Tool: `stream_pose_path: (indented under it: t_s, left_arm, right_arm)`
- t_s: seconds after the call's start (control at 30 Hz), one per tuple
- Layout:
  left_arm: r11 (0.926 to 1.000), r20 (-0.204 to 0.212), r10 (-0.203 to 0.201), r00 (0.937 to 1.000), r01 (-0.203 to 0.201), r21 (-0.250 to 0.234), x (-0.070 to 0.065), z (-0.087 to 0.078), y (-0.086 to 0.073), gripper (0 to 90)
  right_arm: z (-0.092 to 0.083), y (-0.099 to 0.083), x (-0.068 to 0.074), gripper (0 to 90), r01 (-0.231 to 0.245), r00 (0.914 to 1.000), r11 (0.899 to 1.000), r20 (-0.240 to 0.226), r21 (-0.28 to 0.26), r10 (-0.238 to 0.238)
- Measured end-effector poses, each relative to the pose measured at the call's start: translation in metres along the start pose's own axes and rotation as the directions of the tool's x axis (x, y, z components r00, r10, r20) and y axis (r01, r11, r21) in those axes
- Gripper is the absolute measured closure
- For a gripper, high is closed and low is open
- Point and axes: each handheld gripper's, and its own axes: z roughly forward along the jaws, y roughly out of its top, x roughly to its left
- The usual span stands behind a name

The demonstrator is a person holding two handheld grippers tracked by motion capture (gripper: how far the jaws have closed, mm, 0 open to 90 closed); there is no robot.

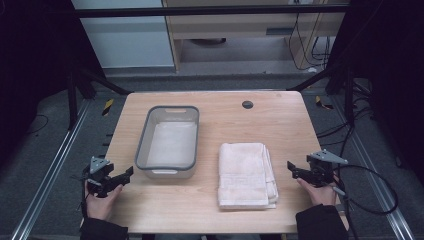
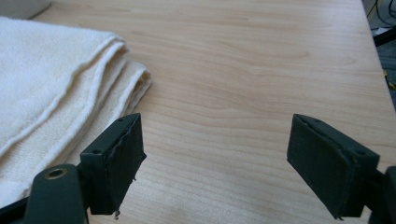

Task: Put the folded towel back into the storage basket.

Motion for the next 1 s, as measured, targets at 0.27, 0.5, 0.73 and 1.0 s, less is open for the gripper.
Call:
stream_pose_path:
  t_s: [0.27, 0.5, 0.73, 1.0]
  left_arm:
    - [0.9979, 0.033, -0.034, 0.9989, 0.036, -0.055, -0.006, -0.015, 0.008, 26.2]
    - [0.9949, 0.044, -0.055, 0.9975, 0.058, -0.083, -0.009, -0.021, 0.011, 27.3]
    - [0.9917, 0.055, -0.042, 0.9976, 0.048, -0.119, -0.015, -0.029, 0.019, 27.5]
    - [0.9908, 0.068, -0.035, 0.9970, 0.044, -0.128, -0.018, -0.032, 0.022, 28.0]
  right_arm:
    - [-0.008, 0.004, 0.001, 20.5, 0.016, 0.9999, 0.999, 0.004, -0.030, -0.016]
    - [-0.012, 0.008, 0.004, 21.9, 0.018, 0.9998, 0.998, -0.008, -0.058, -0.019]
    - [-0.018, 0.015, 0.008, 21.9, 0.017, 0.9996, 0.996, -0.022, -0.088, -0.019]
    - [-0.023, 0.022, 0.009, 22.7, 0.010, 0.9994, 0.994, -0.033, -0.110, -0.014]
